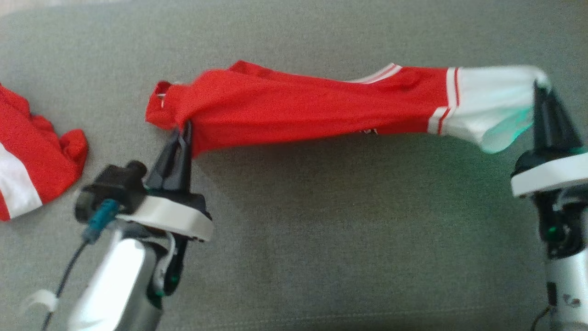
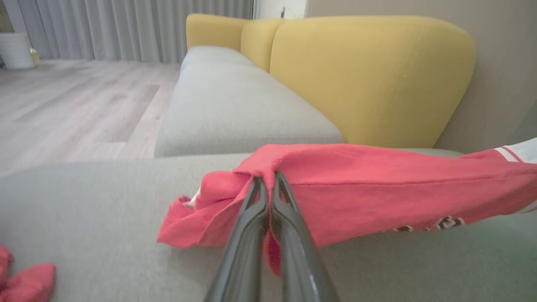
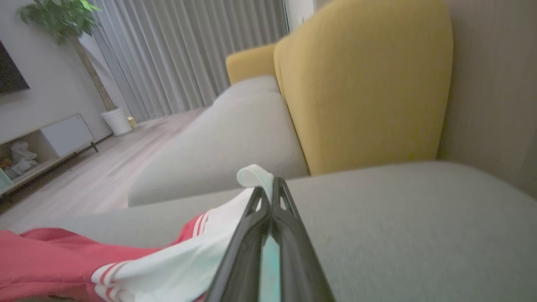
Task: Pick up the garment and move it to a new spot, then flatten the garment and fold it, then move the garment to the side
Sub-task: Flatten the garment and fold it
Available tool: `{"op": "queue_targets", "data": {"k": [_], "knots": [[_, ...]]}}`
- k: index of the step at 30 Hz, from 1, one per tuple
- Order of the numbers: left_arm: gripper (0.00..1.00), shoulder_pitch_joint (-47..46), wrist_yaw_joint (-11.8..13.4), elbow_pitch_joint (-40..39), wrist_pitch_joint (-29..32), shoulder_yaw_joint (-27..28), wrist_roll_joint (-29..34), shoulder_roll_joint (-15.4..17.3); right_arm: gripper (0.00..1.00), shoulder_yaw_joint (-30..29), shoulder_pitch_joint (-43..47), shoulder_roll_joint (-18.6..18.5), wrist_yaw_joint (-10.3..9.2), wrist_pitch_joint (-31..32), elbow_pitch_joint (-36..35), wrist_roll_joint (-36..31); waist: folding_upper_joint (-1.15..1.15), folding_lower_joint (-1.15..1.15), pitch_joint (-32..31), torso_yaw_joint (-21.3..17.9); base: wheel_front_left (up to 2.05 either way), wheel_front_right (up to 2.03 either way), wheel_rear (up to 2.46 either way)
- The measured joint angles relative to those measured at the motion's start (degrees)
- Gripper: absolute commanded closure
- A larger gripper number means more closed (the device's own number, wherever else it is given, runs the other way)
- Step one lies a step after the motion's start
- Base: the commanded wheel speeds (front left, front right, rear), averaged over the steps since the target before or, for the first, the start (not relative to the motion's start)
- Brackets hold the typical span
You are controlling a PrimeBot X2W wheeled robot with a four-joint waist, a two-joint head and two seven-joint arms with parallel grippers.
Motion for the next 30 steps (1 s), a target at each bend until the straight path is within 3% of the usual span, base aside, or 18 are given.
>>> {"op": "queue_targets", "data": {"k": [8,16,25,30], "knots": [[1.00,-3.2,1.8,-17.1,6.5,2.9,2.1,5.1,1.00,-3.4,-1.1,1.1,0.00,2.3,-19.9,-2.7,0.00,0.00,-4.3,-0.5,0.00,0.00,0.00],[1.00,-12.6,2.0,-26.7,12.3,5.4,2.0,6.5,1.00,-5.3,-8.8,1.0,0.00,7.1,-33.6,-4.5,0.00,0.00,-8.3,-0.8,0.00,0.00,0.00],[1.00,-14.6,2.1,-28.0,15.2,5.5,0.7,7.1,1.00,-6.4,-9.2,1.3,0.00,12.0,-34.8,-4.2,0.00,0.00,-9.8,-1.9,0.00,0.00,0.00],[1.00,-17.4,1.9,-22.4,13.7,5.5,-0.4,5.3,1.00,-4.6,-12.7,1.4,0.00,12.1,-28.8,-2.3,0.00,0.00,-7.5,-1.9,0.00,0.00,0.00]]}}
